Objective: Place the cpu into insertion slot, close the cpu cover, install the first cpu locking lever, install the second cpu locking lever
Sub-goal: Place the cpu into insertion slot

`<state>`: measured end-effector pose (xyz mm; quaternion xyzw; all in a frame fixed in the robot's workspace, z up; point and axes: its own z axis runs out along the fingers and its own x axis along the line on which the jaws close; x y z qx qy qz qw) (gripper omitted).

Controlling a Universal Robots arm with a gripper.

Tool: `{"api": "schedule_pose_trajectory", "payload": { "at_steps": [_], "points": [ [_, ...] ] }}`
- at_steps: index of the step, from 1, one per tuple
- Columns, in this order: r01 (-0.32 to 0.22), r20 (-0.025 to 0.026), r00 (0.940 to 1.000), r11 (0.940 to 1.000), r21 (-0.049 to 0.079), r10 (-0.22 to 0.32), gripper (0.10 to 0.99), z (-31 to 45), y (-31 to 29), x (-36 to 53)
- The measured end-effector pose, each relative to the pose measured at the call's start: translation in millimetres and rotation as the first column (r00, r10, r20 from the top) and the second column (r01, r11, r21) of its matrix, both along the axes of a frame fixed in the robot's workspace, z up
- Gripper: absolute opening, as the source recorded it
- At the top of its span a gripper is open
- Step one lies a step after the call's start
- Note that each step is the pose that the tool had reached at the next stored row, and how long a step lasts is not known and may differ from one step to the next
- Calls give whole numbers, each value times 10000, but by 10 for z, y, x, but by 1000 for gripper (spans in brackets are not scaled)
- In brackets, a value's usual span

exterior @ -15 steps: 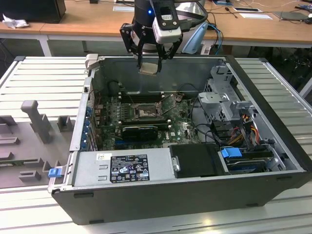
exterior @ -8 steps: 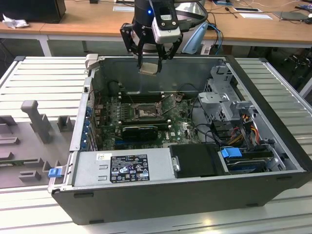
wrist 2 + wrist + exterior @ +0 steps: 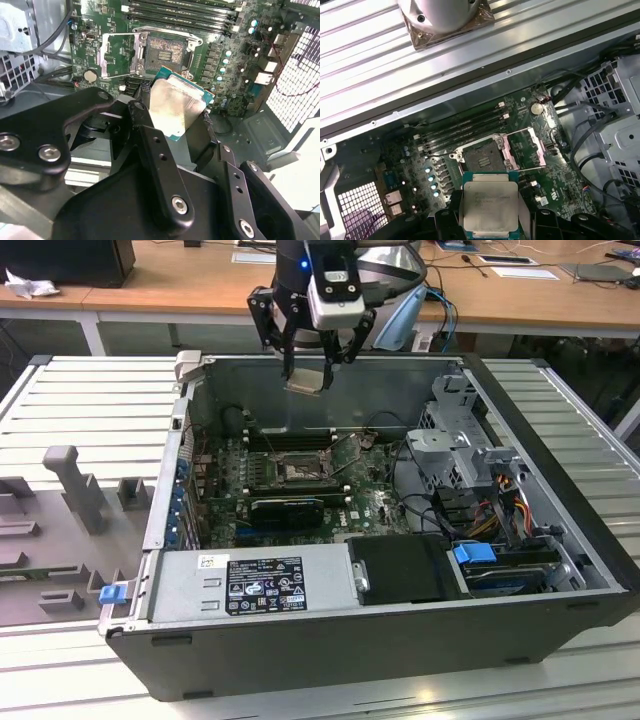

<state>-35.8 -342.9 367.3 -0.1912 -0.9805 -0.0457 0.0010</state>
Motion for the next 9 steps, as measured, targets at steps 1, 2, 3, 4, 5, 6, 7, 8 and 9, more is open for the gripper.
{"api": "schedule_pose_trajectory", "payload": {
  "at_steps": [1,2,3,4,5,6,7,8,9],
  "points": [
    [89,0,10000,10000,0,-89,529,0,0,0],
    [254,0,9997,9997,0,-254,529,-1,0,0],
    [355,0,9994,9994,1,-355,529,-2,0,0],
    [412,1,9992,9992,1,-412,529,-2,0,0],
    [480,0,9988,9988,0,-480,529,-2,0,0],
    [536,0,9986,9986,1,-536,529,-3,0,0],
    [590,0,9983,9983,1,-590,529,-3,0,0],
    [696,0,9976,9976,0,-696,529,-3,0,0],
    [760,0,9971,9971,0,-760,529,-3,0,0]
  ]
}}
